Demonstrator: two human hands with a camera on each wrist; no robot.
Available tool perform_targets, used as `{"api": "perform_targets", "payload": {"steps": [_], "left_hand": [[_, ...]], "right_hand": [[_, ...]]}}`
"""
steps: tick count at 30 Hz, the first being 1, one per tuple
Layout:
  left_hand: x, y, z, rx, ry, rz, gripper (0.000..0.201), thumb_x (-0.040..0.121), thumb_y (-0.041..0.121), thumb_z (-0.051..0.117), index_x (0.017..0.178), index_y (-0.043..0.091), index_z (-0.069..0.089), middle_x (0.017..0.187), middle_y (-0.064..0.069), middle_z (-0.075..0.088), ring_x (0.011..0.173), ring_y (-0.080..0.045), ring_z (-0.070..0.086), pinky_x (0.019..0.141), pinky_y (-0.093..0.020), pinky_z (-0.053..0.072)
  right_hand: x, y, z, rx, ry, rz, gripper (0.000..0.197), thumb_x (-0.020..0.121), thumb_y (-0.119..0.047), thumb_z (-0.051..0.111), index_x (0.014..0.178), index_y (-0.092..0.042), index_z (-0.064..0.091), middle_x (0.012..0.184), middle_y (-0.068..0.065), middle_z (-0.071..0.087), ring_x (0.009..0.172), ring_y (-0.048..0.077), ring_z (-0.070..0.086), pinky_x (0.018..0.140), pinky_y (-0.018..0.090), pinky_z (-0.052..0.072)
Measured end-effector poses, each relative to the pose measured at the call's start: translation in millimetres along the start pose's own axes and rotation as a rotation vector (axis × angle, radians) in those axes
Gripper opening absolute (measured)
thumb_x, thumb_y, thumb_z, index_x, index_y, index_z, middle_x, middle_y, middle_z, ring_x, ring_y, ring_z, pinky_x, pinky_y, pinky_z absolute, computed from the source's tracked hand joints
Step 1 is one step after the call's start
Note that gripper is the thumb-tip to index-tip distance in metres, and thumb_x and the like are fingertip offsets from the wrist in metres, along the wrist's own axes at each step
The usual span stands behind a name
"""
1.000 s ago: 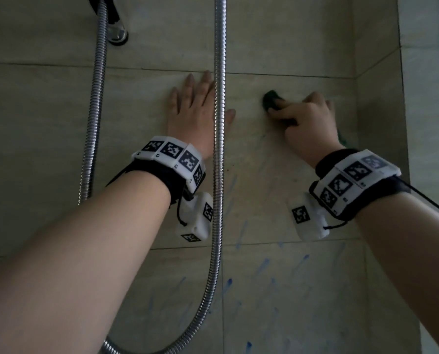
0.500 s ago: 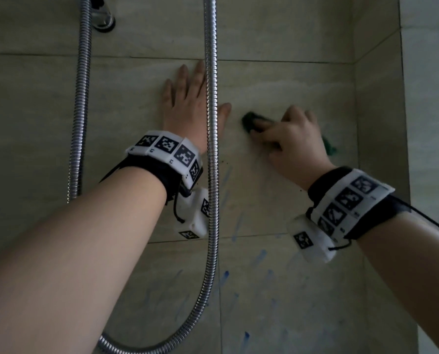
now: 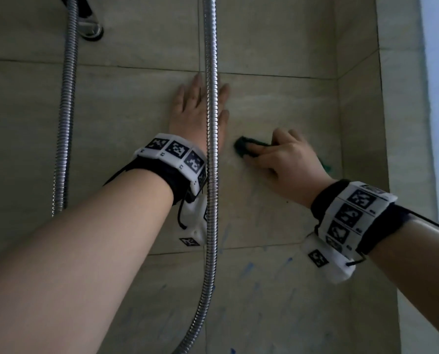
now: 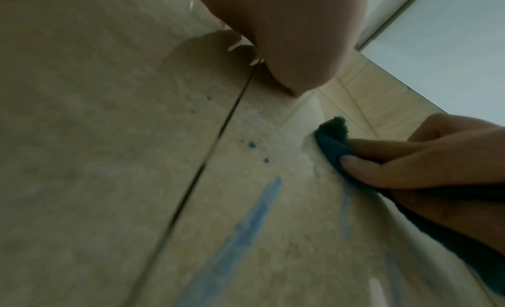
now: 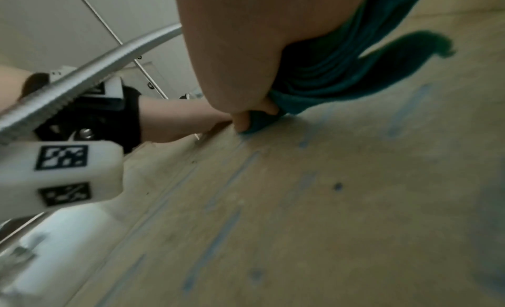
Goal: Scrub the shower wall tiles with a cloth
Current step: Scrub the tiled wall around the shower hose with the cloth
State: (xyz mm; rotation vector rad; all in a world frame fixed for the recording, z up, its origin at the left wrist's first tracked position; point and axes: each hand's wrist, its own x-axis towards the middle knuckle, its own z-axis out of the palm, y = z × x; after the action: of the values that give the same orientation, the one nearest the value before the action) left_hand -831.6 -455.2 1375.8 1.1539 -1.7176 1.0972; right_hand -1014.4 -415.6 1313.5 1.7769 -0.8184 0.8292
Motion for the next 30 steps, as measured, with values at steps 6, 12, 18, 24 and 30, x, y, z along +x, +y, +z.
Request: {"api": "perform_targets", "payload": {"steps": [6, 12, 18, 24, 30], "left_hand": [[9, 2, -3, -0.079, -0.038, -0.004, 0.068, 0.097, 0.058, 0.029, 0.154, 0.03, 0.005, 0.161, 0.005, -0.009, 0.148, -0.022, -0.011, 0.117, -0.042, -0.008], [11, 2, 9, -0.132, 0.046, 0.007, 0.071, 0.095, 0.056, 0.039, 0.154, 0.026, 0.014, 0.162, 0.004, -0.003, 0.148, -0.024, -0.007, 0.119, -0.047, -0.003], [13, 6, 10, -0.146, 0.06, -0.012, 0.07, 0.095, 0.054, 0.04, 0.153, 0.026, 0.015, 0.162, 0.005, -0.002, 0.148, -0.025, -0.006, 0.119, -0.047, -0.003], [11, 6, 13, -0.165, 0.09, -0.017, 0.07, 0.094, 0.054, 0.042, 0.153, 0.026, 0.018, 0.162, 0.004, 0.0, 0.148, -0.025, -0.006, 0.119, -0.047, -0.001], [13, 10, 14, -0.146, 0.089, -0.033, 0.072, 0.093, 0.054, 0.041, 0.153, 0.024, 0.016, 0.162, 0.003, -0.002, 0.148, -0.026, -0.007, 0.119, -0.046, 0.0]], "right_hand": [[27, 43, -41, -0.091, -0.057, 0.594, 0.039, 0.093, -0.014, 0.047, 0.125, -0.028, 0.063, 0.115, 0.02, 0.052, 0.109, 0.035, 0.043, 0.096, 0.039, 0.03], [26, -4, -14, -0.055, 0.057, 0.422, 0.035, 0.084, -0.009, 0.052, 0.114, -0.015, 0.069, 0.086, 0.009, 0.057, 0.095, 0.035, 0.05, 0.074, 0.036, 0.037], [31, 31, -22, -0.133, -0.023, 0.383, 0.053, 0.092, -0.009, 0.042, 0.137, -0.035, 0.049, 0.133, 0.004, 0.054, 0.109, 0.03, 0.039, 0.09, 0.037, 0.027], [23, 54, -34, -0.131, -0.088, 0.868, 0.047, 0.093, -0.005, 0.038, 0.136, -0.016, 0.052, 0.125, 0.023, 0.054, 0.122, 0.038, 0.039, 0.095, 0.043, 0.038], [-6, 4, -4, 0.035, 0.026, 0.353, 0.046, 0.084, -0.008, 0.045, 0.127, -0.015, 0.061, 0.119, 0.009, 0.064, 0.091, 0.034, 0.047, 0.074, 0.038, 0.042]]}}
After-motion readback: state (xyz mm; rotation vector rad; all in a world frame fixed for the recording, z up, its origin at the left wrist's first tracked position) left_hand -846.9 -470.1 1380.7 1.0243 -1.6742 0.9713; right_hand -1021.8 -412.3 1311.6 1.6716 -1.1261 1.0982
